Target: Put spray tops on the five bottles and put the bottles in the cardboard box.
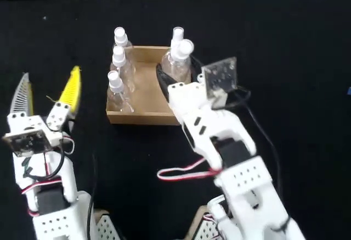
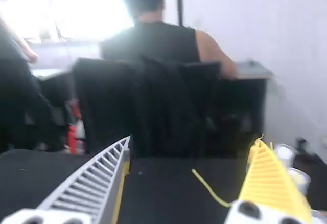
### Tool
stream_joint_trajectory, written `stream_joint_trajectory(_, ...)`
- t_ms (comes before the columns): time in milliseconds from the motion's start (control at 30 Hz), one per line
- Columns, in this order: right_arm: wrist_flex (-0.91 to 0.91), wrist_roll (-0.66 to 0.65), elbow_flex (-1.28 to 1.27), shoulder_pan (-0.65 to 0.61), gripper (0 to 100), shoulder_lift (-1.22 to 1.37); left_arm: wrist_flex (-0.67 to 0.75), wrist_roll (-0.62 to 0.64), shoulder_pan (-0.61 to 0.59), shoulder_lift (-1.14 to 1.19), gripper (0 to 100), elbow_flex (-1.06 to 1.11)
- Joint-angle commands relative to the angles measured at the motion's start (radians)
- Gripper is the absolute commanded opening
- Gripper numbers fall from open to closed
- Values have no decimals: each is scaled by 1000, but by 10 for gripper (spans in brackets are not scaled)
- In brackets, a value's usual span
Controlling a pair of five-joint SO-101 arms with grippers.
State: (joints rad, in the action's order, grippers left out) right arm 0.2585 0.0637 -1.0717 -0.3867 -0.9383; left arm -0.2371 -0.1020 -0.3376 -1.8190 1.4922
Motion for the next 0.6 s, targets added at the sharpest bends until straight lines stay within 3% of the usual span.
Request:
stream_joint_trajectory(0,-66,5,88,23,11,136,376,2,-67,-8,333,206)
stream_joint_trajectory(33,-69,3,96,23,11,160,428,2,-67,-2,333,208)
stream_joint_trajectory(167,-130,3,87,23,11,220,416,-3,-67,5,333,208)
stream_joint_trajectory(400,-319,3,-22,25,11,274,269,-3,-68,-2,333,208)
stream_joint_trajectory(567,-397,2,-85,25,11,309,258,-3,-68,-2,333,208)
